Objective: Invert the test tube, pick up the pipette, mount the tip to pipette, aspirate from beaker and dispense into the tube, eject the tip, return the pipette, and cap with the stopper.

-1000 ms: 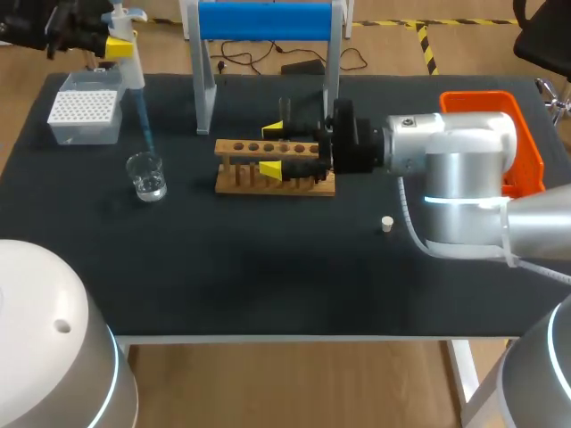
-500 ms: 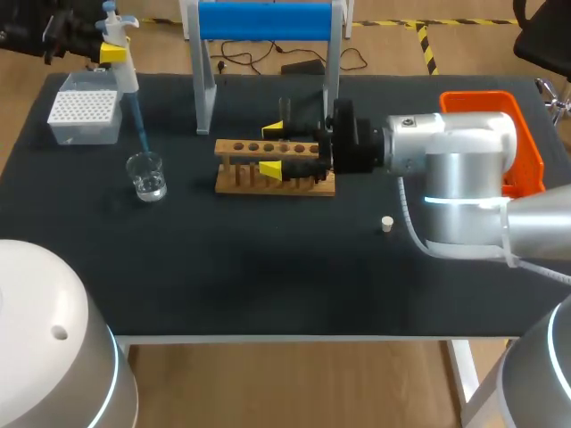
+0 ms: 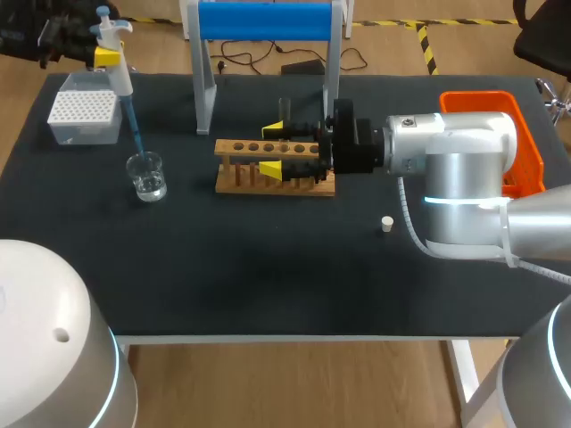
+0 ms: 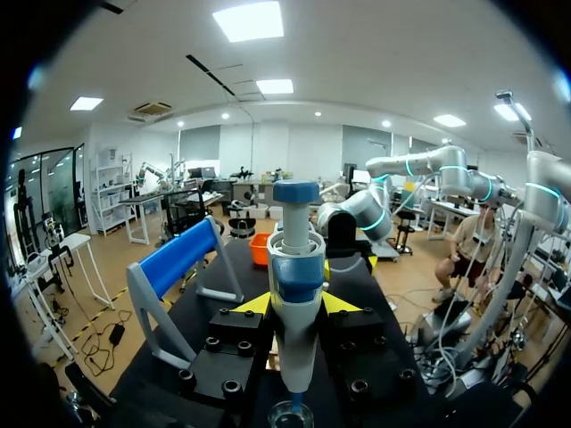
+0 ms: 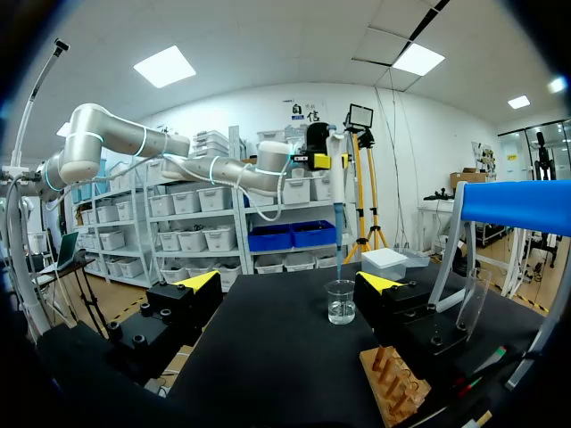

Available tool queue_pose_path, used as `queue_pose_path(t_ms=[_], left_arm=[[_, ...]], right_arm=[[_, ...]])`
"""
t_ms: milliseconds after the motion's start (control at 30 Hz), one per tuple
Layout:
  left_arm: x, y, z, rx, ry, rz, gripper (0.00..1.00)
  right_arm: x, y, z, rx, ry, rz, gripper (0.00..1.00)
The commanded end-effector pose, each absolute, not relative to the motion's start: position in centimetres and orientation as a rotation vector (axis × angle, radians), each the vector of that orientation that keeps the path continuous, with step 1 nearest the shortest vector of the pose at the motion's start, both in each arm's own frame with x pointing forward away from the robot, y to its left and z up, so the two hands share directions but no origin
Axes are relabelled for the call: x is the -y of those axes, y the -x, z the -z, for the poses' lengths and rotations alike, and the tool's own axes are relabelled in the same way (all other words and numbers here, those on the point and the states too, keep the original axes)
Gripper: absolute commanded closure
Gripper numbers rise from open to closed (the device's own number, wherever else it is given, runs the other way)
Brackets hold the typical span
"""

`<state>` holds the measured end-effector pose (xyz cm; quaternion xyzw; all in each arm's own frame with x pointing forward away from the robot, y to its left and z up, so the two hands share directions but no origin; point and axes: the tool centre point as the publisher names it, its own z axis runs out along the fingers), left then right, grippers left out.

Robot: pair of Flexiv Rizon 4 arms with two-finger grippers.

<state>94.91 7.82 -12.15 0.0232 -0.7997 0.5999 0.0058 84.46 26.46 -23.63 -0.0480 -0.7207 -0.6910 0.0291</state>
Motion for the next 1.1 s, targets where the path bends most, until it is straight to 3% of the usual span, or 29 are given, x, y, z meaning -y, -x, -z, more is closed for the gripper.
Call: queue_pose_path(t_ms=[33, 1100], left_arm=[[-7.9, -95.0, 12.1, 2.500, -0.065, -1.878, 1.00], [-7.9, -95.0, 12.1, 2.500, -0.065, -1.878, 1.00]], right_arm=[[-26.4, -84.5, 23.7, 2.222, 0.147, 2.131, 0.00], [-27.8, -84.2, 23.7, 2.260, 0.155, 2.104, 0.00]])
